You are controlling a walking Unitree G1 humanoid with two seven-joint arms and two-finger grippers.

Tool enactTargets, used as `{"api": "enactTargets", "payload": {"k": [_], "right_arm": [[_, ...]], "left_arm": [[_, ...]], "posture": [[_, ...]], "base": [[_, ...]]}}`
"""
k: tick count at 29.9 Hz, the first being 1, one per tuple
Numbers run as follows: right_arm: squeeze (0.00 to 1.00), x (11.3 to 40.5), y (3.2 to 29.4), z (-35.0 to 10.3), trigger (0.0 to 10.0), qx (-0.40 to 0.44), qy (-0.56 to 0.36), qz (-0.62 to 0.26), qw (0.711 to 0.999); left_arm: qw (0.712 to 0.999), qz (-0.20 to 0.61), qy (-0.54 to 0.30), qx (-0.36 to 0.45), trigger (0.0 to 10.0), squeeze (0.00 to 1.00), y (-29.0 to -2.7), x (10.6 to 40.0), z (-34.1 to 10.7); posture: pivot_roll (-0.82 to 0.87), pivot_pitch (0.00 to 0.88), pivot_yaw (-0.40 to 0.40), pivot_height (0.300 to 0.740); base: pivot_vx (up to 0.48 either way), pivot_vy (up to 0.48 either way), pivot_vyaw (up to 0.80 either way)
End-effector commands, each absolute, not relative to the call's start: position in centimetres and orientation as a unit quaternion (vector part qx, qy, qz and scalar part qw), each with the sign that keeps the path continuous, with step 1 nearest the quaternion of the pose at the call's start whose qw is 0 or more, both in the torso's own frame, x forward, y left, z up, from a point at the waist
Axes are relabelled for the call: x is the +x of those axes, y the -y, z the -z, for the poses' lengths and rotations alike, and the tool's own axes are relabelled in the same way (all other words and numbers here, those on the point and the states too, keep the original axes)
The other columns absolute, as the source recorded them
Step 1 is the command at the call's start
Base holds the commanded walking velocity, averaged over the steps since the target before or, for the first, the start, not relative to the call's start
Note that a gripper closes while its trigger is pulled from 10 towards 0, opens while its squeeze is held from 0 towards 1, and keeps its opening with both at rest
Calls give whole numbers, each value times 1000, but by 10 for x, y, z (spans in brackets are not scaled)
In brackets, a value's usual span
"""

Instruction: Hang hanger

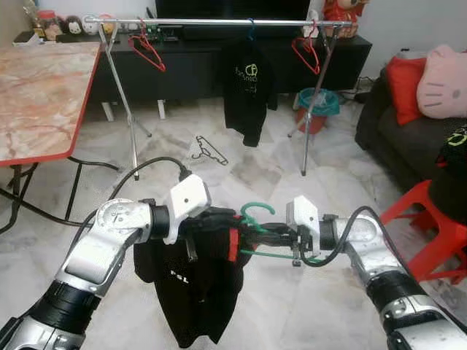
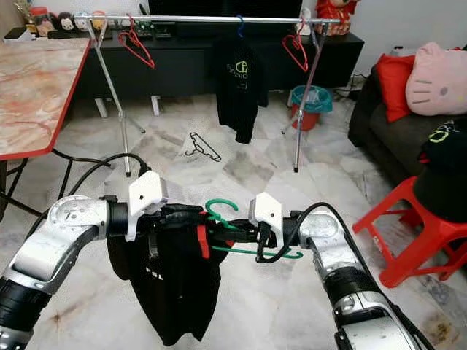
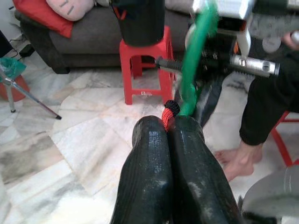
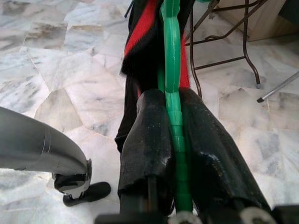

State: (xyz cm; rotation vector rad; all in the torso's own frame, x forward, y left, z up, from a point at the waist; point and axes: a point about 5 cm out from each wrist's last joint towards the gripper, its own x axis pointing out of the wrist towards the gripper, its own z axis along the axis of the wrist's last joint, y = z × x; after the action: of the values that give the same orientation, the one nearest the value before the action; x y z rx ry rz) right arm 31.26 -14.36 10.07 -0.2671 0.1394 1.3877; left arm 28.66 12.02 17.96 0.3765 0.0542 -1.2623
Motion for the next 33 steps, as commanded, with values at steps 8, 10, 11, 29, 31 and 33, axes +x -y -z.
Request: {"api": "enactTargets", "payload": {"k": [8, 10, 11, 29, 31, 33], "right_arm": [[0, 317, 148, -99, 10000, -171, -65, -602, 777], [0, 320, 151, -101, 10000, -184, -62, -586, 787], [0, 321, 153, -101, 10000, -187, -62, -582, 789], [0, 320, 184, -110, 10000, -273, -116, -599, 744], [0, 320, 187, -112, 10000, -273, -115, -595, 747], [0, 321, 191, -115, 10000, -273, -111, -592, 750]], "left_arm": [[799, 570, -20, 191, 0, 0, -134, 285, -189], [803, 561, -28, 199, 0, 0, -140, 285, -186], [805, 557, -31, 203, 0, 0, -142, 285, -185], [878, 417, -31, 231, 0, 0, -173, 302, -162], [886, 400, -32, 231, 0, 0, -178, 303, -159], [889, 390, -39, 236, 0, 0, -184, 304, -154]], "posture": [[62, 0, -69, 736], [63, 0, -69, 736], [64, 0, -68, 736], [53, 0, -67, 736], [53, 0, -67, 736], [51, 0, -66, 736]], "base": [[0, 0, 0], [0, 0, 0], [0, 0, 0], [0, 0, 0], [0, 0, 0], [0, 0, 0]]}}
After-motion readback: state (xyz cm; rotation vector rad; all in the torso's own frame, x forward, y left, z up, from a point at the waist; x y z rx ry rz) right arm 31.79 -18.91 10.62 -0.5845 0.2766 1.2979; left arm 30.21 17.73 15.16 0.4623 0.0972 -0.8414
